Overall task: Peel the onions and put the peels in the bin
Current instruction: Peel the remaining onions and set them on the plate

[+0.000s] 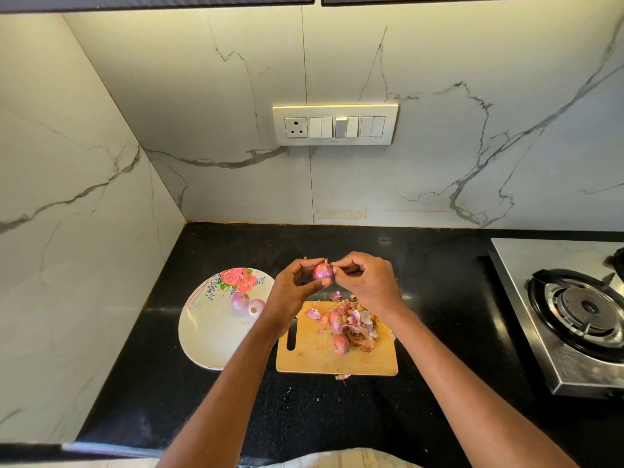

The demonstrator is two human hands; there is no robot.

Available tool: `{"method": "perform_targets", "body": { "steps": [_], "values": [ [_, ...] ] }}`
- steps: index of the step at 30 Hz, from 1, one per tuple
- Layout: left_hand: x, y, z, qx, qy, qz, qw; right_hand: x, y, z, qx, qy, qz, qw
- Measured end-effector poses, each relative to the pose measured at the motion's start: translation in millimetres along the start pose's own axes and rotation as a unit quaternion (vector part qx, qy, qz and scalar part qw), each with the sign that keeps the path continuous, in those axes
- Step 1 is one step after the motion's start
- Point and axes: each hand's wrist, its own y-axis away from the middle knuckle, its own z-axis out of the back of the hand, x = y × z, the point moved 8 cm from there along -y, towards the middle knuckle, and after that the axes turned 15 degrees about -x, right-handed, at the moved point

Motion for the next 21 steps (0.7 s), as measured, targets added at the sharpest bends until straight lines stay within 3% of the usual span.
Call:
{"method": "perform_targets", "body": {
  "steps": [4,11,16,21],
  "values": [
    [-1,2,-2,0.01,0.004,0.0,1.0,-2,-1,1,-0.005,0.001,-0.019,1.0],
    [-3,-2,6,0.001,0.013,0.006,1.0,4,-3,-5,0.071,-0.044,-0.028,0.996],
    [-8,-2,2,-0.001,0.007,-0.004,1.0,1,-5,-1,0.028,-0.054,-0.04,0.997],
    [-11,-4,6,-0.014,-0.004,-0.013,1.0,9,-5,-9,0.037,0.004,0.008,0.999]
  ]
}}
